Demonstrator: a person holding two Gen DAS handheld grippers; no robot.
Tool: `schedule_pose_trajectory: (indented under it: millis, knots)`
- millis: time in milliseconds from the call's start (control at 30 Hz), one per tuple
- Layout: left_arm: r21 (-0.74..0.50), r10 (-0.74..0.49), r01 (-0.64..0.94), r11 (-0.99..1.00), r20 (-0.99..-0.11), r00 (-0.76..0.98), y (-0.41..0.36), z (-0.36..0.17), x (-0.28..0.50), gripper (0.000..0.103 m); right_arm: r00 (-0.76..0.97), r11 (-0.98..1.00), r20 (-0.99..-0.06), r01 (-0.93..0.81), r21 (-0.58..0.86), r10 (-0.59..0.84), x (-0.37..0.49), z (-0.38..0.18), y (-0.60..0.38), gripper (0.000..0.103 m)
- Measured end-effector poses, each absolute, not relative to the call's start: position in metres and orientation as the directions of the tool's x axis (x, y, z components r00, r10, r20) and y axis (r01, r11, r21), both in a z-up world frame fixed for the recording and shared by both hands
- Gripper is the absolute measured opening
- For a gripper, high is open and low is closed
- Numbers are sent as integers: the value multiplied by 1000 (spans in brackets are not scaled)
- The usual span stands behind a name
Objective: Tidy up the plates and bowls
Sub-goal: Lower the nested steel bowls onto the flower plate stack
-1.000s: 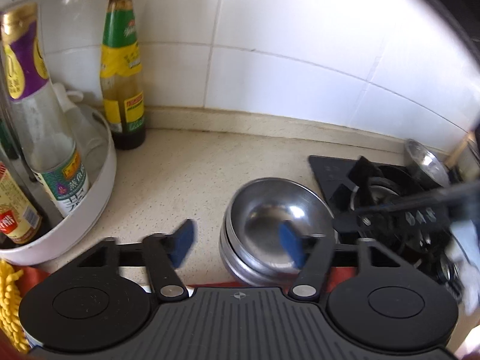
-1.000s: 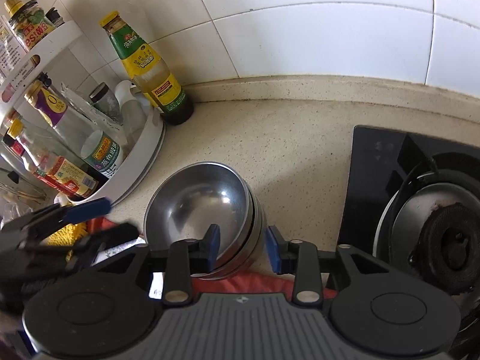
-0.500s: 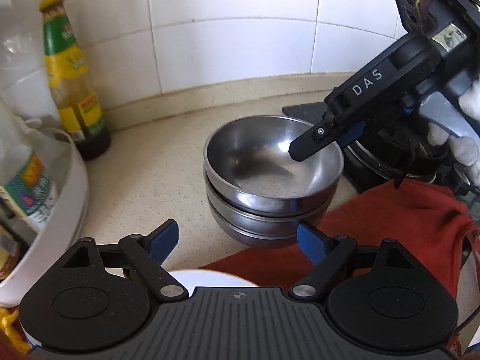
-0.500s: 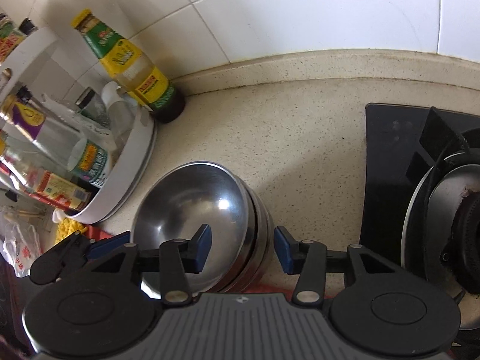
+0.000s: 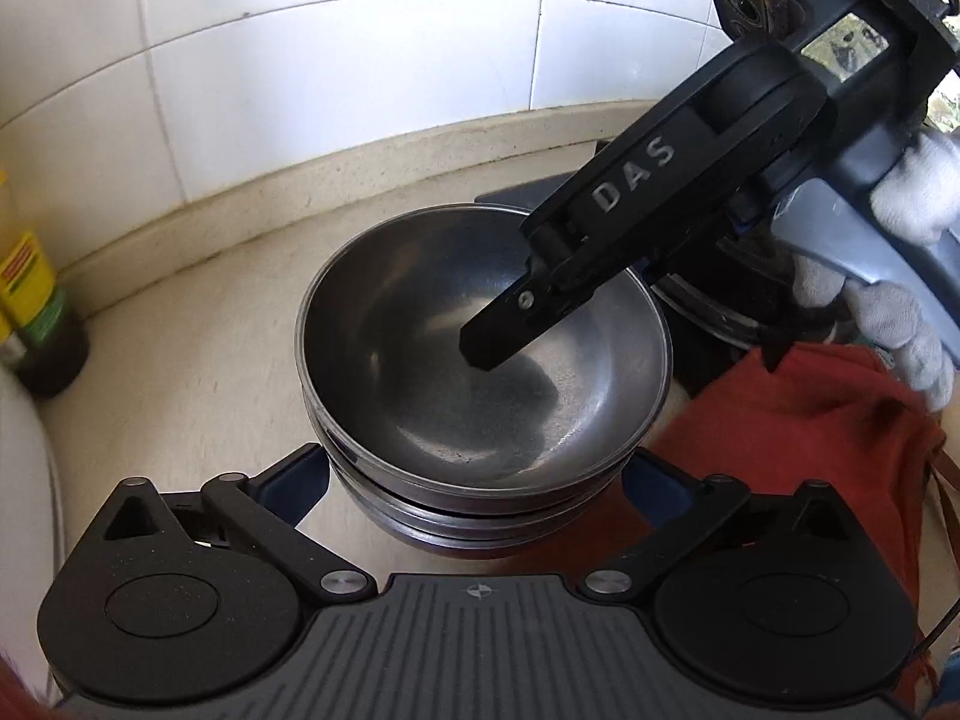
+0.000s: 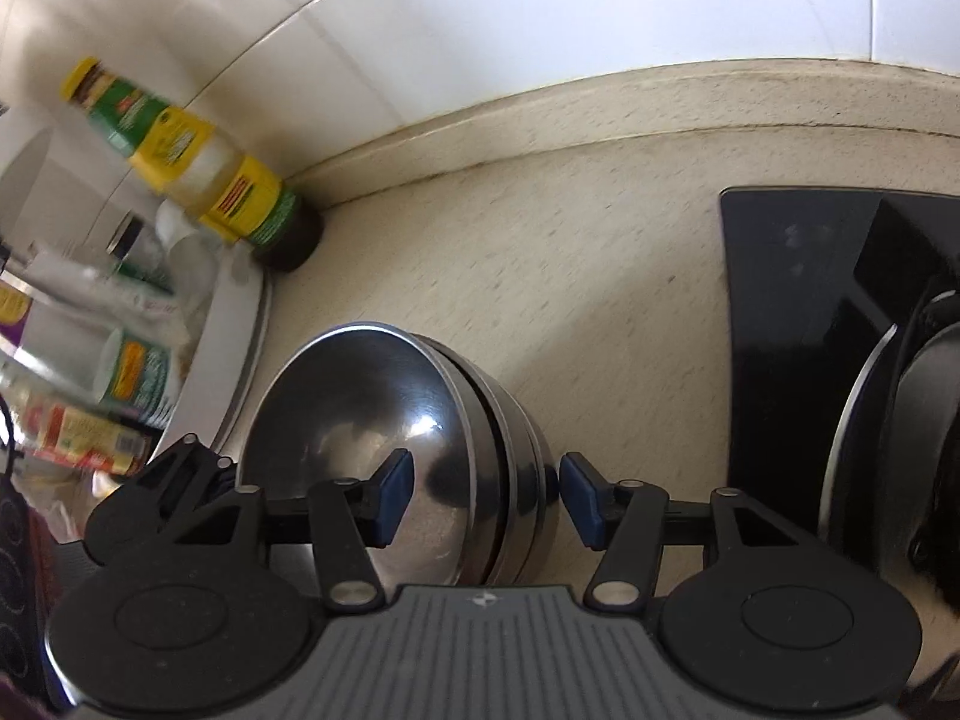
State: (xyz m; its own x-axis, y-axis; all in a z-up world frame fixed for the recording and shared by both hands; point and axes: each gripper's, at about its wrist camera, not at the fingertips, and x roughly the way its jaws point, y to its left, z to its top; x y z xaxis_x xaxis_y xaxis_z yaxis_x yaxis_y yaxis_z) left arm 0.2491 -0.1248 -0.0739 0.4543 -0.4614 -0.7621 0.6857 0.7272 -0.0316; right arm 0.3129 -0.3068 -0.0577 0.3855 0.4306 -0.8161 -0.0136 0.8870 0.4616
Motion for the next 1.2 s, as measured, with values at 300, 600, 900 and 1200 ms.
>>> schedule_pose_trajectory:
  millis: [300, 600, 900, 1200]
  knots:
    - [25, -483, 765, 643, -762, 431, -119, -80, 260, 103, 375, 872, -802, -42, 487, 465, 339, -57, -318, 55]
    - [26, -491, 812, 584, -785, 378, -131, -94, 276, 103, 334, 841, -784, -61, 537, 524, 351, -74, -310, 64]
    - [20, -485, 817, 576, -797, 361, -143, -109, 292, 103, 364, 821, -754, -53, 569, 546, 350, -78, -319, 61]
    - [19, -461, 782, 623, -798, 387, -161, -98, 296, 103, 409, 829, -744, -57, 556, 528, 356, -63, -326, 61]
